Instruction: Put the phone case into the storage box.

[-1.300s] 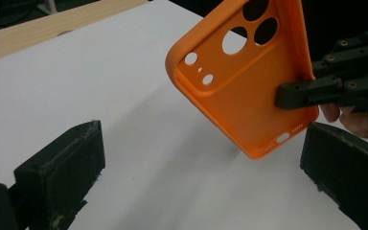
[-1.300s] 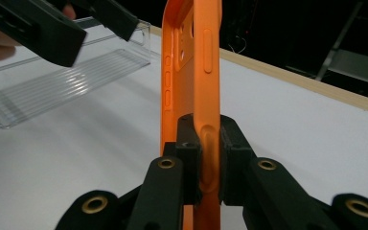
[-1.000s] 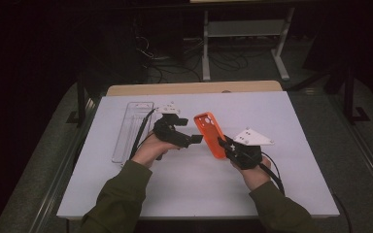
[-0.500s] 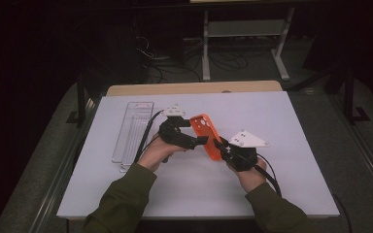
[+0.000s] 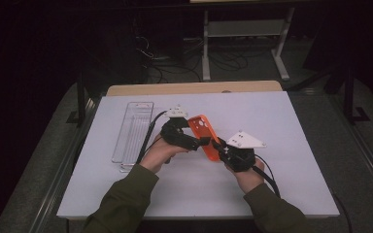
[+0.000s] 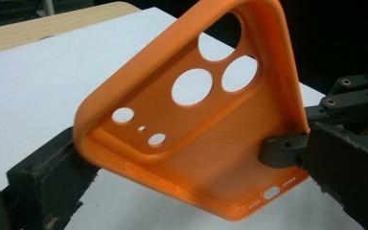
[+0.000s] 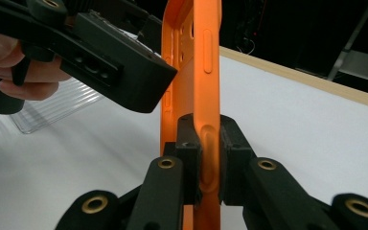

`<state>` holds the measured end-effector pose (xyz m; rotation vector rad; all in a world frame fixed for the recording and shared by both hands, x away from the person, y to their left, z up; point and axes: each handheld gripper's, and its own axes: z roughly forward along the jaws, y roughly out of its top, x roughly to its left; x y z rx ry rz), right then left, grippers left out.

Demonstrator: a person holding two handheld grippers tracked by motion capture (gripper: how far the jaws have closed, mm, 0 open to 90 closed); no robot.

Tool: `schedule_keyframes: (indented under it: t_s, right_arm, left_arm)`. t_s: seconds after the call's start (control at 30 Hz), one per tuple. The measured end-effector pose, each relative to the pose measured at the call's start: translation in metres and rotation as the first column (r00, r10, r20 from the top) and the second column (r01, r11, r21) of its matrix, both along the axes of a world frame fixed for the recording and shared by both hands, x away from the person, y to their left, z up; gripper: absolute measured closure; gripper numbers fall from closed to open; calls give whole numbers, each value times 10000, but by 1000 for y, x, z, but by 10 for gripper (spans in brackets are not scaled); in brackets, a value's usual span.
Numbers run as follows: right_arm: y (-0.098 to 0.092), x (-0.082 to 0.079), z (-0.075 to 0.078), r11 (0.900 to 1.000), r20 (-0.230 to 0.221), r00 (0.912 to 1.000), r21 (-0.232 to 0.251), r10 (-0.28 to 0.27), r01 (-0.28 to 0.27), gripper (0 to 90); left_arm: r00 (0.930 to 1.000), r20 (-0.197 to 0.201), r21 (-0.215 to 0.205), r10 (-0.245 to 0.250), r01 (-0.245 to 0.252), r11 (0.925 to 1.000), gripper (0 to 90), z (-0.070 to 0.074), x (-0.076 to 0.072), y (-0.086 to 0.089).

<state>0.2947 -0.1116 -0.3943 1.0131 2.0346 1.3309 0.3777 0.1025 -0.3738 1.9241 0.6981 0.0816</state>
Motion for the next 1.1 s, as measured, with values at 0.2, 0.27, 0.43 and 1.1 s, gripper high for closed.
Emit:
schedule_keyframes:
  t_s: [0.2,0.27,0.43,1.1]
  right_arm:
    - [3,-1,-1,10000,-24,10000,-46,30,-30,795]
    - [4,-1,-2,10000,-74,10000,-50,32,-32,795]
    - [9,-2,-6,9995,-120,9998,-277,150,-153,791]
    - [25,-4,-17,9963,-445,9985,-777,330,-364,783]
  left_arm:
    - [10000,-79,-100,61,-62,9999,0,0,0,-1]
    - [9999,-111,-164,98,-100,9998,0,0,0,-2]
    - [9997,-112,-136,207,-208,9997,0,-1,0,-1]
    - [9982,61,-284,605,-603,9978,28,-1,0,0]
